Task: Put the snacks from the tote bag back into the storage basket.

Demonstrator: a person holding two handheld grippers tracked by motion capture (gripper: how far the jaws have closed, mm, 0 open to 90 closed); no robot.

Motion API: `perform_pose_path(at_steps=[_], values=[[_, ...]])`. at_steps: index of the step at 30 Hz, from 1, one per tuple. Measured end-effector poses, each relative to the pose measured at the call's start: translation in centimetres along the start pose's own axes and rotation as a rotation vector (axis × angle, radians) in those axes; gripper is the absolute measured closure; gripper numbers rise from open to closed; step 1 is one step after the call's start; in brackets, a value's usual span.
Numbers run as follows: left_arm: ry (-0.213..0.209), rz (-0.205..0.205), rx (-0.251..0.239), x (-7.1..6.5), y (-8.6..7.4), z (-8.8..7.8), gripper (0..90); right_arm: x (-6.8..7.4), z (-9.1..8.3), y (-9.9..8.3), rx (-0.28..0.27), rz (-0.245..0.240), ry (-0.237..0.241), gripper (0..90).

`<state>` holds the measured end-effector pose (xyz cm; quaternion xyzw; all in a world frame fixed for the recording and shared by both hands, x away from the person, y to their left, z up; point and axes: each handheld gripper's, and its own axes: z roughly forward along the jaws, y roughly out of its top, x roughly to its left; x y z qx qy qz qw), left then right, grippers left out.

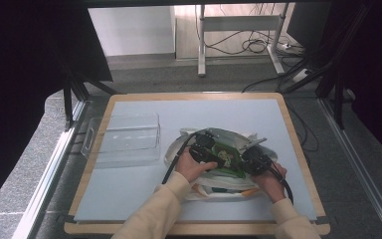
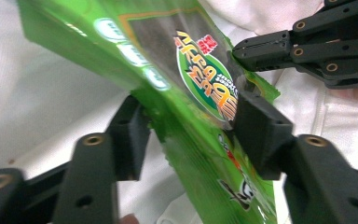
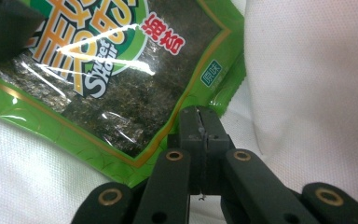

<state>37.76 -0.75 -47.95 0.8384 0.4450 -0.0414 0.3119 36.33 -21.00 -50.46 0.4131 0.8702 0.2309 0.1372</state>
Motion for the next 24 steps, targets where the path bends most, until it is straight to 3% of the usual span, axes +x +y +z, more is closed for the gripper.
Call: perform_pose_path(at_steps=[8,14,24], values=[[-0.039,-0.035,0.0,0.5,-0.3,-0.2,63.6,-0.1,0.0,0.0,-0.011,-0.002,0.004,89.9],[-0.065,-0.06,-0.012,0.7,-0.9,-0.5,69.5,-0.1,0.1,0.0,-0.004,-0.006,-0.002,89.7],[-0.075,-0.088,-0.083,1.3,-1.6,-1.8,77.2,0.0,-0.6,0.1,-0.015,-0.012,0.037,84.1]])
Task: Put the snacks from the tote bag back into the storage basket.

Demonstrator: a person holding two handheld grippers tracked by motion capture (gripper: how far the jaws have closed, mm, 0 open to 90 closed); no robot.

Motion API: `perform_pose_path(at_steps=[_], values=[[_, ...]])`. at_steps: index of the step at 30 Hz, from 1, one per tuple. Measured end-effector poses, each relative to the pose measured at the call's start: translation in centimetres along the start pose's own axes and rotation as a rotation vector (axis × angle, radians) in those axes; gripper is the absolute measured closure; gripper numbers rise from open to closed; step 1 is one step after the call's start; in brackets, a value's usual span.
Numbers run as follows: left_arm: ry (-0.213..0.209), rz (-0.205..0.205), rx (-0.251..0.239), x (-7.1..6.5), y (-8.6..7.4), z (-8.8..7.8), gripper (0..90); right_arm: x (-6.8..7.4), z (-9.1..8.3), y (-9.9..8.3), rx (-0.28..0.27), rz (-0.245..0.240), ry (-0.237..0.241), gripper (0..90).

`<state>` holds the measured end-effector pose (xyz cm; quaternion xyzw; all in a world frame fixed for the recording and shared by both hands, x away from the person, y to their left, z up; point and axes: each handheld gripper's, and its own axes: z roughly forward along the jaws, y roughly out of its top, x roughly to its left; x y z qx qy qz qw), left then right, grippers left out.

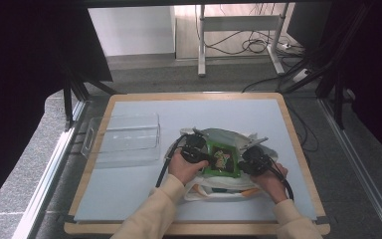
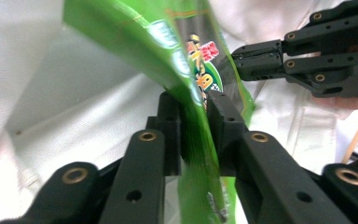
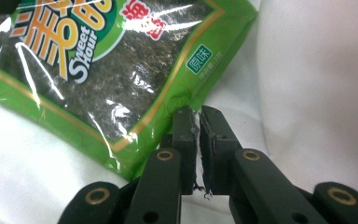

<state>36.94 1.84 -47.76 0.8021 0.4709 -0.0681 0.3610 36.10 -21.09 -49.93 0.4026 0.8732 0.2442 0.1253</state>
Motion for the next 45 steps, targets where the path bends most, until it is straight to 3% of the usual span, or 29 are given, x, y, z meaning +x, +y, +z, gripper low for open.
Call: perform_pose_path(at_steps=[10,15,21,29,37,45], values=[[-0.013,-0.013,-0.069,0.4,-0.6,-1.7,80.5,0.1,-2.3,-0.7,-0.098,0.026,0.046,77.4],[-0.03,-0.011,-0.111,0.5,-1.0,-2.6,80.5,0.6,-3.7,-0.9,-0.171,0.039,0.062,66.4],[-0.028,0.038,-0.161,0.1,-1.7,-3.8,80.4,1.0,-4.7,-1.0,-0.214,0.032,0.062,58.1],[-0.057,0.063,-0.201,-0.3,-1.6,-5.0,80.5,1.3,-5.2,-1.3,-0.236,0.025,0.074,53.0],[-0.071,0.09,-0.237,-0.1,-1.4,-6.3,80.5,1.4,-6.0,-1.6,-0.278,0.032,0.067,50.7],[-0.075,0.147,-0.25,0.1,-1.1,-8.5,80.6,1.4,-6.3,-1.8,-0.298,0.038,0.058,49.7]])
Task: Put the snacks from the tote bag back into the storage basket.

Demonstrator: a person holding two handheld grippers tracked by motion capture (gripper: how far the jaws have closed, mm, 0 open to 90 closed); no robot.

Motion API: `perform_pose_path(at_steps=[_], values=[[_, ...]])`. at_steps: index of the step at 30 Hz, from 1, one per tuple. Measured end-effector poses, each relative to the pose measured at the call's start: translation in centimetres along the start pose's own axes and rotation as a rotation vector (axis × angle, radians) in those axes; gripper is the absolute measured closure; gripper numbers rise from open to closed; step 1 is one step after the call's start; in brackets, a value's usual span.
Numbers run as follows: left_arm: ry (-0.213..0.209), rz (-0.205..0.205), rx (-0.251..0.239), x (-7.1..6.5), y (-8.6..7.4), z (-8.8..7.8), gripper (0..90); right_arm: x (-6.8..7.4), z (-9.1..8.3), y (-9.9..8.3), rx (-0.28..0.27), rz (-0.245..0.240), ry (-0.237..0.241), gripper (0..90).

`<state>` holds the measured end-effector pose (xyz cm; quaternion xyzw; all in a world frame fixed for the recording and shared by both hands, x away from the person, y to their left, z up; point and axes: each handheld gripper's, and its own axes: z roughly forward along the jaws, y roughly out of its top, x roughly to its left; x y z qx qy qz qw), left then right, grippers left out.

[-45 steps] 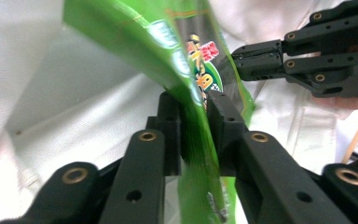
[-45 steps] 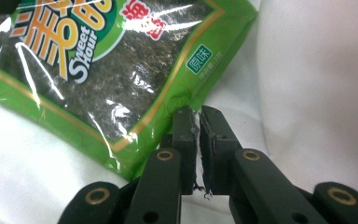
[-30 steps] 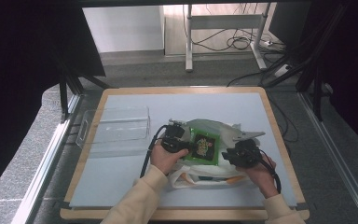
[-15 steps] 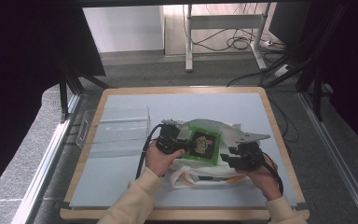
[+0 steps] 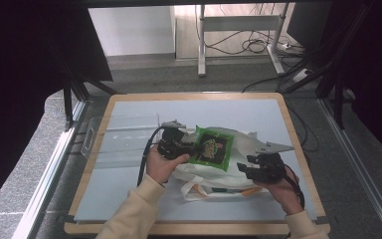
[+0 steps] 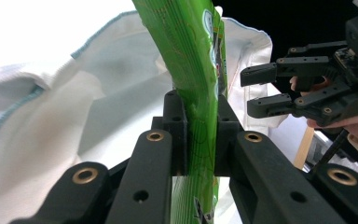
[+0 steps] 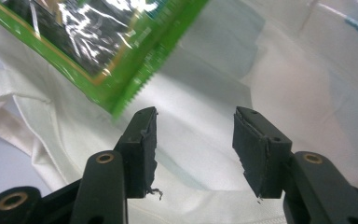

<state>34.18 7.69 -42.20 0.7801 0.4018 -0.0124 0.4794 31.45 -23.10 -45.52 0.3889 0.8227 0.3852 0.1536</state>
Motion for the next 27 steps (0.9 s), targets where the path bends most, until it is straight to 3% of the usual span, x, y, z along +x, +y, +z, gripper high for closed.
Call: perform_pose_path(at_steps=[4,7,19,27], values=[[0.01,0.03,0.01,0.1,0.2,-0.8,80.6,-0.1,0.0,0.0,-0.016,0.007,-0.01,49.6],[-0.009,0.041,0.007,0.3,0.2,-1.1,80.7,-0.1,-0.1,-0.1,-0.024,0.008,-0.016,48.9],[0.001,0.094,0.014,0.5,0.7,-2.5,80.7,-0.1,0.3,-0.3,-0.011,0.011,-0.008,46.2],[0.035,0.126,0.024,0.5,1.3,-3.7,80.6,0.0,0.1,-0.3,-0.027,0.032,0.033,42.9]])
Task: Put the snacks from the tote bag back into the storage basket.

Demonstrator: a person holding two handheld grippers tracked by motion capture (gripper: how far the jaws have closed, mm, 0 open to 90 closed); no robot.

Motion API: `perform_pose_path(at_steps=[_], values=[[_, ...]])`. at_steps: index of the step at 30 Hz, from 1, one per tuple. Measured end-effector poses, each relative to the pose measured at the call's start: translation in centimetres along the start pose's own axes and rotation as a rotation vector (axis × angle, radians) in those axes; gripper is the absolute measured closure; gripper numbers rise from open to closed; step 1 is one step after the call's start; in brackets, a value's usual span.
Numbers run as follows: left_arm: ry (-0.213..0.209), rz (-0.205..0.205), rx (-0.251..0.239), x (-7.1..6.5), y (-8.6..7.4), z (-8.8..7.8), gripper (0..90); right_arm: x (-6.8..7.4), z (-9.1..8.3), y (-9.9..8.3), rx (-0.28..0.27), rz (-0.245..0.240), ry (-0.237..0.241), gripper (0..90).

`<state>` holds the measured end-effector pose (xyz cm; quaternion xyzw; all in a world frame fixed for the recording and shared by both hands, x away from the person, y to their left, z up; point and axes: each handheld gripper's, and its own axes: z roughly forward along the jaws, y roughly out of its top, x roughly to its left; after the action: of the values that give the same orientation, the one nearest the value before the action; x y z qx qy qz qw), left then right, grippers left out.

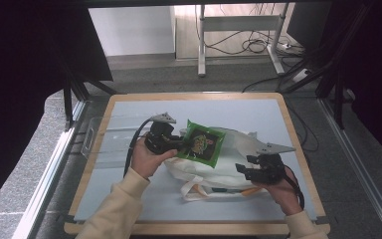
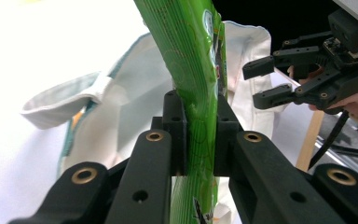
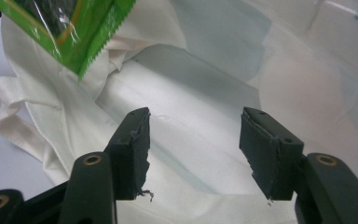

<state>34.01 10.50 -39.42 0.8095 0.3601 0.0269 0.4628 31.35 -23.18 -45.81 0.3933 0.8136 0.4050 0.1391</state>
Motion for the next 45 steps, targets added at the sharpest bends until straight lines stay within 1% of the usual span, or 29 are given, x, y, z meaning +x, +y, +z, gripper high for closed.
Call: perform_pose_path(at_steps=[2,4,5,14,18,20,24,29,34,35,36,38,41,45], values=[[0.007,0.02,0.001,0.0,0.2,-0.4,80.6,0.0,0.0,-0.1,0.004,-0.003,0.001,42.2],[0.01,0.028,0.001,0.0,0.3,-0.8,80.6,0.0,0.1,-0.1,0.006,0.001,0.003,41.7],[0.009,0.029,0.0,0.1,0.4,-1.0,80.6,0.0,0.1,-0.1,0.009,0.002,0.004,41.7],[0.039,0.042,-0.003,0.9,0.8,-2.9,80.5,-0.1,0.0,-0.1,0.007,0.0,0.001,40.9],[0.074,0.035,-0.002,1.5,0.8,-3.6,80.5,-0.1,0.1,-0.1,0.009,0.002,0.001,40.6],[0.073,0.029,-0.004,1.7,0.9,-3.8,80.5,-0.1,0.1,-0.1,0.009,-0.002,-0.001,40.3],[0.064,0.036,-0.007,2.0,1.0,-4.2,80.5,0.0,0.1,-0.1,0.01,-0.002,0.003,39.9],[0.077,0.051,-0.005,2.4,1.1,-4.6,80.5,-0.1,0.2,-0.1,0.01,0.001,0.0,39.6],[0.087,0.054,-0.004,2.7,1.2,-5.3,80.5,-0.1,0.2,-0.1,0.016,0.003,-0.001,39.3],[0.08,0.052,-0.005,2.8,1.2,-5.5,80.5,-0.1,0.2,-0.1,0.016,0.001,-0.001,39.2],[0.056,0.047,-0.01,3.0,1.3,-5.7,80.5,-0.1,0.2,-0.1,0.016,0.001,-0.002,39.2],[0.043,0.045,-0.015,3.2,1.3,-6.1,80.5,-0.1,0.2,-0.1,0.015,0.001,-0.002,39.1],[0.061,0.059,-0.006,3.5,1.4,-6.7,80.5,-0.1,0.2,-0.2,0.013,0.004,-0.004,39.1],[0.086,0.065,0.0,4.0,1.4,-7.5,80.5,-0.2,0.2,-0.2,0.015,0.007,-0.005,39.0]])
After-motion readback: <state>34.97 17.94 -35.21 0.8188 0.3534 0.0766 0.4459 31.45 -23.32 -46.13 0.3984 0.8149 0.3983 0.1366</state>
